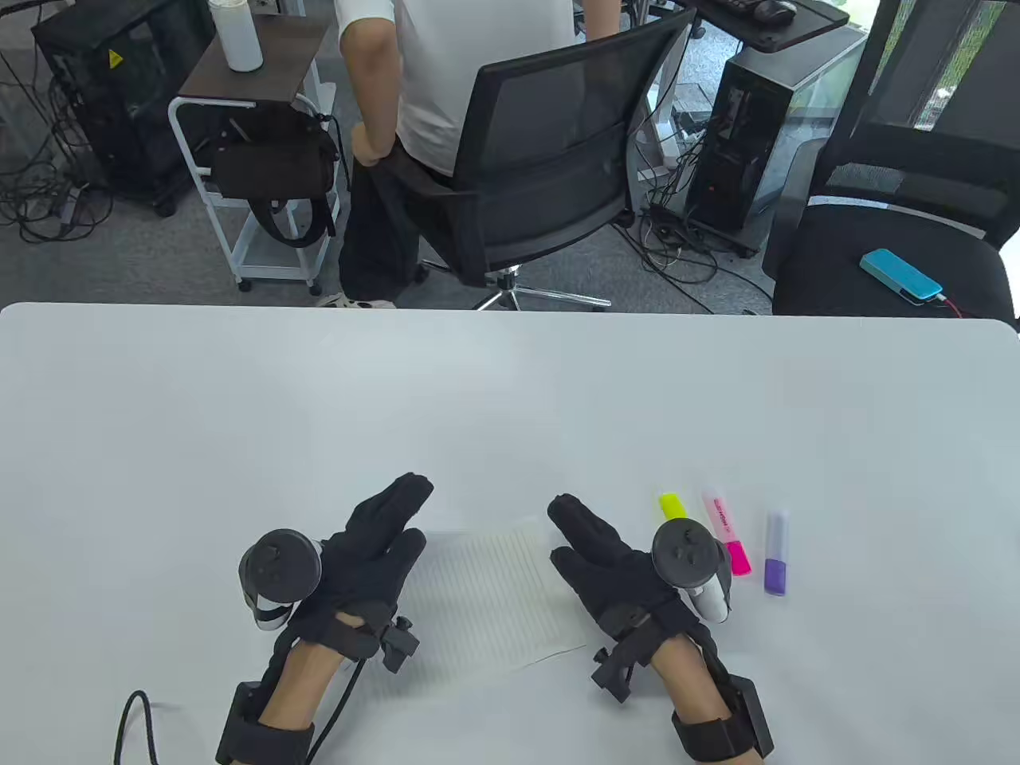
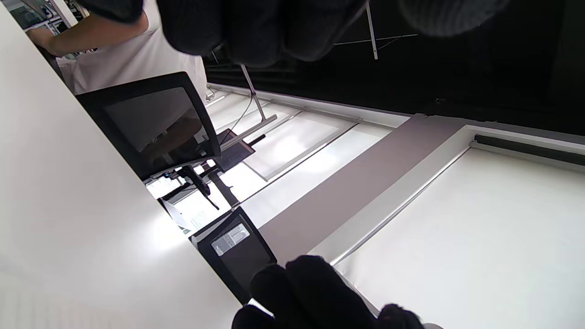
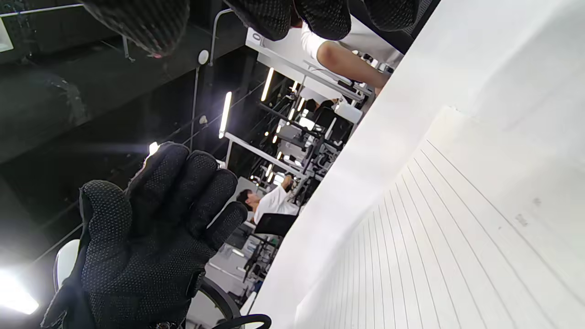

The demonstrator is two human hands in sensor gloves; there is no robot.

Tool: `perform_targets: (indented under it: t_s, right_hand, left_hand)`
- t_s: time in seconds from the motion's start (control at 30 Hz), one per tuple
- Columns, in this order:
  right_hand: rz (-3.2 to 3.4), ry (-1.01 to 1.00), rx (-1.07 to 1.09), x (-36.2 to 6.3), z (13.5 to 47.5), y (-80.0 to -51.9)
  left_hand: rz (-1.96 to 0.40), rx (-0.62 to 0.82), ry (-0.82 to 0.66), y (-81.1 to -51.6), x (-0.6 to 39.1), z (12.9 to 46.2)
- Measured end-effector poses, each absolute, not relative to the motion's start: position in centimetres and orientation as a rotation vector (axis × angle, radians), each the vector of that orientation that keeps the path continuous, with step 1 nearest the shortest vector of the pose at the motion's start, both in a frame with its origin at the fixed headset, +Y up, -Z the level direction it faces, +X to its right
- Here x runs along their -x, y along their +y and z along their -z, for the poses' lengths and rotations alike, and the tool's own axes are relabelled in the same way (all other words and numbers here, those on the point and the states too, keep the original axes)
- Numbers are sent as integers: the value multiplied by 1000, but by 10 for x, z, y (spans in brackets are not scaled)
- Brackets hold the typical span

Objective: Apply highlighter ink on paper

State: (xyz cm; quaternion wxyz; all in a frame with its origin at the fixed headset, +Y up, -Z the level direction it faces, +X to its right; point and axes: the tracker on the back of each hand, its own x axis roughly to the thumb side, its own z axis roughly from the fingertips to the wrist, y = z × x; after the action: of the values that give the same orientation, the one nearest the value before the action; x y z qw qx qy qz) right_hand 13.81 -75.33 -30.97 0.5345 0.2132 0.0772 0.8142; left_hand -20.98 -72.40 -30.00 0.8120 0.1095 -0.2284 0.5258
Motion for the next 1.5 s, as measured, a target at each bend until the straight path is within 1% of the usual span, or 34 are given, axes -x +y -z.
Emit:
perform_targets:
  t_s: [0.43,0.63,0.87,0.97,1.03,1.13,1.27,1.43,1.5]
  right_hand:
    - [-1920,172,-529,-140,308,-749]
    - [-1901,125,-550,-142,304,-738]
    - [-1904,131,-544,-144,304,-741]
    - [-1910,135,-544,-144,305,-742]
    - [-1921,140,-541,-145,305,-741]
    - [-1929,140,-526,-147,306,-742]
    - [-1924,158,-503,-149,308,-745]
    - [-1935,185,-495,-149,310,-749]
    - [-1940,187,-492,-149,310,-749]
  left_hand:
    - [-1091,-216,-485,-726,209,301]
    - [-1070,-212,-472,-727,212,303]
    - [-877,-196,-465,-726,203,302]
    - [-707,-192,-433,-726,198,301]
    - [-572,-163,-400,-727,194,302]
    - [-491,-115,-355,-730,191,306]
    - [-375,-7,-295,-739,185,311]
    - [-195,163,-213,-757,174,321]
    - [-163,203,-194,-763,171,324]
